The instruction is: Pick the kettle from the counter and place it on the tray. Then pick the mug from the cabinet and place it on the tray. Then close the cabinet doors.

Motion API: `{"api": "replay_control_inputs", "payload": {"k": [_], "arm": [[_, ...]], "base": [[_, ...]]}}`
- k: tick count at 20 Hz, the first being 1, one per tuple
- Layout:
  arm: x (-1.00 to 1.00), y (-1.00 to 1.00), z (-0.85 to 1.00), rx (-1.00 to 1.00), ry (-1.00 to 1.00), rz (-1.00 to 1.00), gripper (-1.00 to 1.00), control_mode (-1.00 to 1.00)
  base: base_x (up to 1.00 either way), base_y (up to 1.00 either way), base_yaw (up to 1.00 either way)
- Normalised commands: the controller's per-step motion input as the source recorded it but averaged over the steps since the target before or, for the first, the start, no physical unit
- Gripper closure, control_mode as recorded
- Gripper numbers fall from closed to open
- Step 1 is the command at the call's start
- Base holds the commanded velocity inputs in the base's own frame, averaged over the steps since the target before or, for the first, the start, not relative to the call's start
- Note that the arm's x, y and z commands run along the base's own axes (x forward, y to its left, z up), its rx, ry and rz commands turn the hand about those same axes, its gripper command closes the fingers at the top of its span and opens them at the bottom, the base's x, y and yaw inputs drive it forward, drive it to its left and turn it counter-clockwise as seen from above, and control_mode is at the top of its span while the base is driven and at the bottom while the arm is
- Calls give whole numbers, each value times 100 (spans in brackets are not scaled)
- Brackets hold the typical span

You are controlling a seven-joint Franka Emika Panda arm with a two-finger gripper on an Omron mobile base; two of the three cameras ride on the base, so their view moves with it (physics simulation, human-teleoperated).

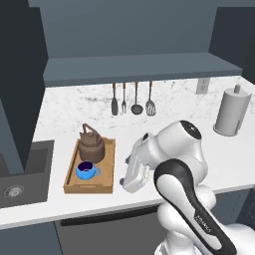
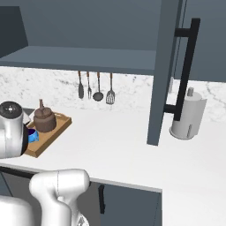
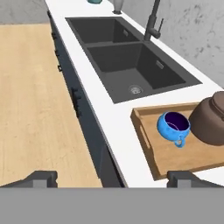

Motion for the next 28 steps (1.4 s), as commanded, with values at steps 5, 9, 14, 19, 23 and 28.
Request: {"api": "replay_control_inputs", "payload": {"k": [5,9,14,19,23,28], "arm": [[-42,-9,36,0,0,0,-100,-100],[-44,-18,32,0,-1,0,-100,-100],[-39,-5,31,0,-3,0,-100,-100],[-45,0,30,0,-16,2,-100,-100],[-36,2,22,-1,-24,2,-100,-100],[-29,-1,29,0,-28,14,-100,-100]], "base": [[0,0,0],[0,0,0],[0,0,0],[0,0,0],[0,0,0],[0,0,0]]}}
